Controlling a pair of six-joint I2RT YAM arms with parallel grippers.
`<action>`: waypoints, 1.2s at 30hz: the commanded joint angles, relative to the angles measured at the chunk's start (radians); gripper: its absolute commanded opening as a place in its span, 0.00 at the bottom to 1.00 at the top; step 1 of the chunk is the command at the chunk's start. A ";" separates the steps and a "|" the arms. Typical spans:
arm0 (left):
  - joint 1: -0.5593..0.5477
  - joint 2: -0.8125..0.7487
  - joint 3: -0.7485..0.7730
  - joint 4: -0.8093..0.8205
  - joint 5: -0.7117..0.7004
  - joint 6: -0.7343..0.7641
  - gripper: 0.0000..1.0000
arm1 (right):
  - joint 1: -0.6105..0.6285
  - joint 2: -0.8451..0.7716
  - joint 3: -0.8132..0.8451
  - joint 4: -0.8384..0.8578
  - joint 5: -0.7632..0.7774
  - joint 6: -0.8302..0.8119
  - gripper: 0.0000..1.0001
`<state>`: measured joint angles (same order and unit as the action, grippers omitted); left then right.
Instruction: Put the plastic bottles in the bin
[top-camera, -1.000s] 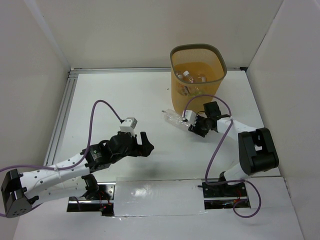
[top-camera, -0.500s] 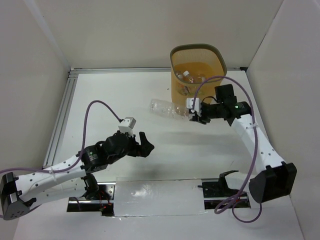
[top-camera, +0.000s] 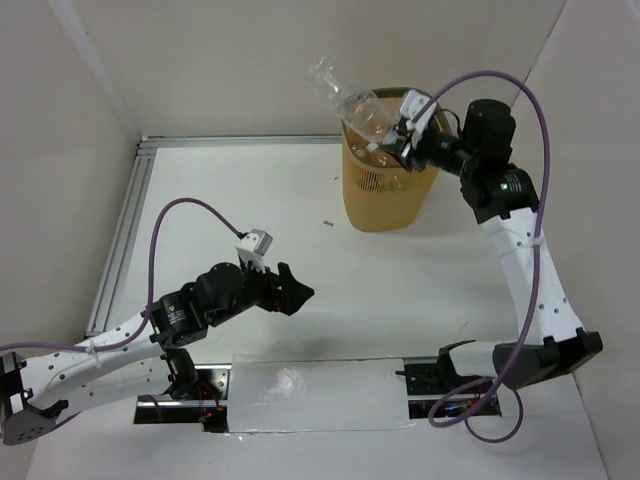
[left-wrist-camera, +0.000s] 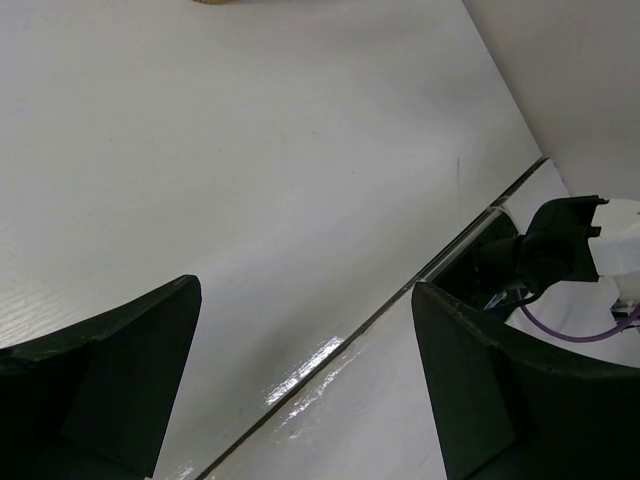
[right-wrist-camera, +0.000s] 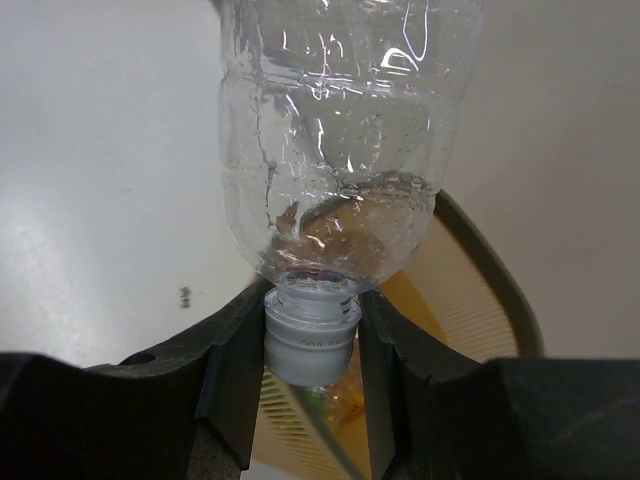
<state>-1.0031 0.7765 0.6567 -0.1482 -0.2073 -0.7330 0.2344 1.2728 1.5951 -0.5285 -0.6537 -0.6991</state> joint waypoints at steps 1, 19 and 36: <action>-0.005 0.000 0.006 0.064 0.026 0.009 0.99 | -0.055 0.109 0.092 0.107 0.143 0.116 0.24; -0.005 0.012 0.015 0.045 0.008 -0.003 0.99 | -0.211 0.243 0.255 0.027 0.070 0.266 1.00; -0.005 0.122 0.087 0.047 0.008 0.087 0.99 | -0.181 -0.211 -0.344 -0.168 0.577 0.455 1.00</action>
<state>-1.0031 0.8852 0.6823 -0.1482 -0.1959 -0.6975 0.0475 1.1080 1.3960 -0.6613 -0.1375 -0.2764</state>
